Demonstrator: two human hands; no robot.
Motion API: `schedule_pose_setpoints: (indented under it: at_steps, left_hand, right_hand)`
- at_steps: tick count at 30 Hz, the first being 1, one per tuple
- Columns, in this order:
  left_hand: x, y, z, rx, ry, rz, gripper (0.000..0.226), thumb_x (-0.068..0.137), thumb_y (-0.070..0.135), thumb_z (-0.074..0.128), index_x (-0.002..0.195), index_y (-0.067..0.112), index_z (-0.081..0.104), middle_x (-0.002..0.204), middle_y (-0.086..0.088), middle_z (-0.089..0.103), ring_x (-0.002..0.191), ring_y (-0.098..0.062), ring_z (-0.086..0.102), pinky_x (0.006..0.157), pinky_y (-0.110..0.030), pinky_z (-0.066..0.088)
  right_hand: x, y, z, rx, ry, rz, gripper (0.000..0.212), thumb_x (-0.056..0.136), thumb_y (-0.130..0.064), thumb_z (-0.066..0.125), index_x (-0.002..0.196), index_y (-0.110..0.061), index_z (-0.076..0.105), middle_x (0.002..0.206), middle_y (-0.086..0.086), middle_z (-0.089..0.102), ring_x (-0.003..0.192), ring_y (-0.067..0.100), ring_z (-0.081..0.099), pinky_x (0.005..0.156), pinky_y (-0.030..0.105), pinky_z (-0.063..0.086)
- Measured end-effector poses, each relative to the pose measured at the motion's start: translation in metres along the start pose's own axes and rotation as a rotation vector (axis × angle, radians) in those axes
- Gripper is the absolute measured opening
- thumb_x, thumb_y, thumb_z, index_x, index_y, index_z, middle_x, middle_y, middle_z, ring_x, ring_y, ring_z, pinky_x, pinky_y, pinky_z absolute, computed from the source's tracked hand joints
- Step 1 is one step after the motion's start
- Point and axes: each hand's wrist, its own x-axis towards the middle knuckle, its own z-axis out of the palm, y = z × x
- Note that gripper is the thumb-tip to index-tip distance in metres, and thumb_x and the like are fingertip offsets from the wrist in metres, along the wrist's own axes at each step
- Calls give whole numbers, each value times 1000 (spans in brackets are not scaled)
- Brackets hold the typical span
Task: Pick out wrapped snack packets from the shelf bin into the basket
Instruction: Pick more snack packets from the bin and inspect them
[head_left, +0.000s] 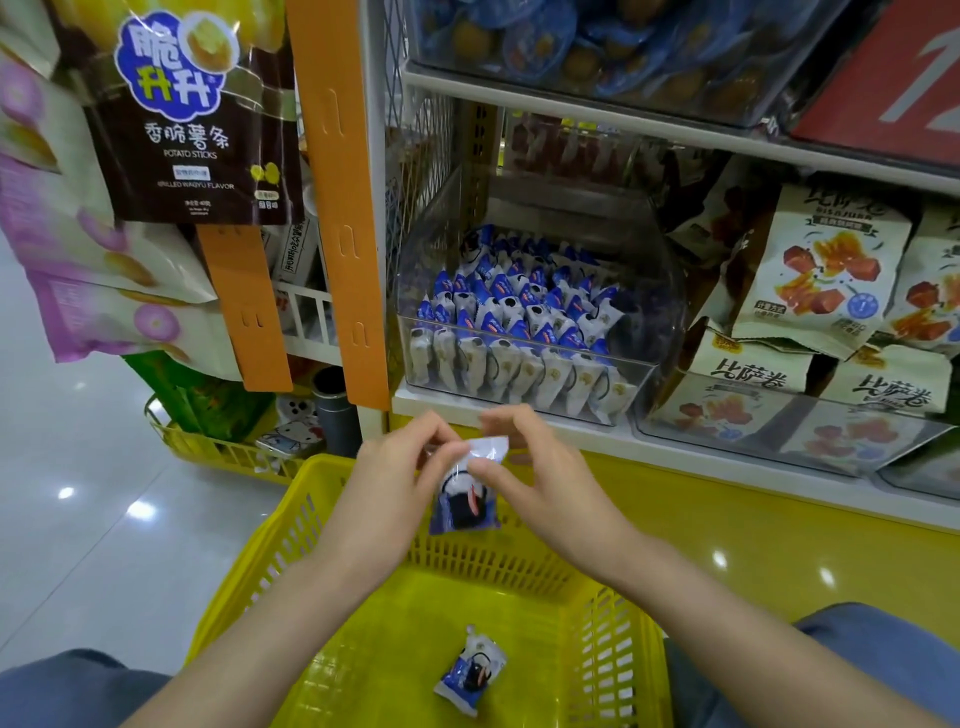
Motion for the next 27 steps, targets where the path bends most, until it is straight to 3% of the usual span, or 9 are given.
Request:
schedule_pose_setpoints:
  at_steps: [3, 7, 11, 14, 17, 20, 23, 25, 27]
  left_hand:
    - [-3, -1, 3, 50, -38, 36, 20, 89, 25, 58, 73, 34, 52, 66, 16, 59, 70, 2, 57, 53, -8, 37]
    - [0, 2, 3, -7, -8, 14, 22, 89, 20, 59, 71, 32, 53, 68, 20, 60, 64, 4, 56, 51, -6, 36]
    - [5, 4, 5, -162, -5, -140, 27, 90, 20, 56, 63, 23, 53, 54, 14, 54, 49, 0, 45, 46, -10, 32]
    - [8, 4, 5, -327, -94, -276, 29, 92, 22, 52, 64, 18, 52, 48, 10, 51, 47, 1, 43, 44, -13, 33]
    - [7, 3, 7, -350, -143, -303, 27, 93, 22, 50, 66, 18, 52, 49, 12, 52, 48, 2, 46, 47, -12, 36]
    - [5, 1, 11, -263, -42, -278, 13, 91, 24, 54, 78, 24, 52, 73, 9, 56, 65, 0, 50, 62, -14, 42]
    - [4, -1, 10, -147, 21, -280, 12, 92, 26, 52, 80, 25, 50, 81, 4, 56, 73, -1, 53, 63, -13, 41]
    - [7, 1, 9, -310, -42, -428, 26, 97, 32, 41, 80, 23, 58, 79, -1, 61, 75, -16, 58, 67, -25, 44]
    - [11, 6, 7, -549, -152, -645, 43, 97, 42, 30, 87, 18, 65, 84, -3, 66, 76, -18, 60, 66, -27, 47]
  right_hand:
    - [0, -3, 4, 96, 27, 8, 10, 85, -36, 62, 92, -28, 62, 86, -13, 67, 84, -1, 62, 73, 25, 53]
    - [6, -5, -1, 295, -30, 165, 4, 83, -22, 67, 80, -24, 65, 85, 1, 70, 81, 16, 67, 71, 30, 56]
    - [7, -12, -8, 585, -121, 301, 7, 85, -12, 64, 79, -16, 65, 81, 4, 68, 68, 8, 65, 60, 19, 54]
    - [6, -11, -5, 333, -12, 158, 16, 84, -18, 67, 71, -27, 62, 74, -3, 68, 70, 15, 65, 62, 27, 52]
    - [3, -9, -5, 76, 44, 16, 16, 83, -28, 67, 70, -34, 60, 70, -15, 64, 71, 2, 60, 60, 16, 47]
    - [4, -4, -6, -64, 152, -51, 7, 85, -29, 64, 78, -30, 62, 76, -15, 62, 77, -1, 57, 64, 18, 46]
    - [8, -3, -12, -27, 323, -75, 6, 88, -23, 61, 82, -25, 60, 81, -12, 60, 81, 0, 55, 68, 18, 45]
    - [8, -4, -15, 6, 372, -124, 5, 88, -20, 61, 85, -24, 60, 86, -10, 60, 85, 0, 56, 73, 18, 47]
    - [5, -6, -15, -12, 324, -216, 3, 87, -16, 62, 86, -19, 62, 92, -5, 61, 89, 2, 56, 78, 20, 48]
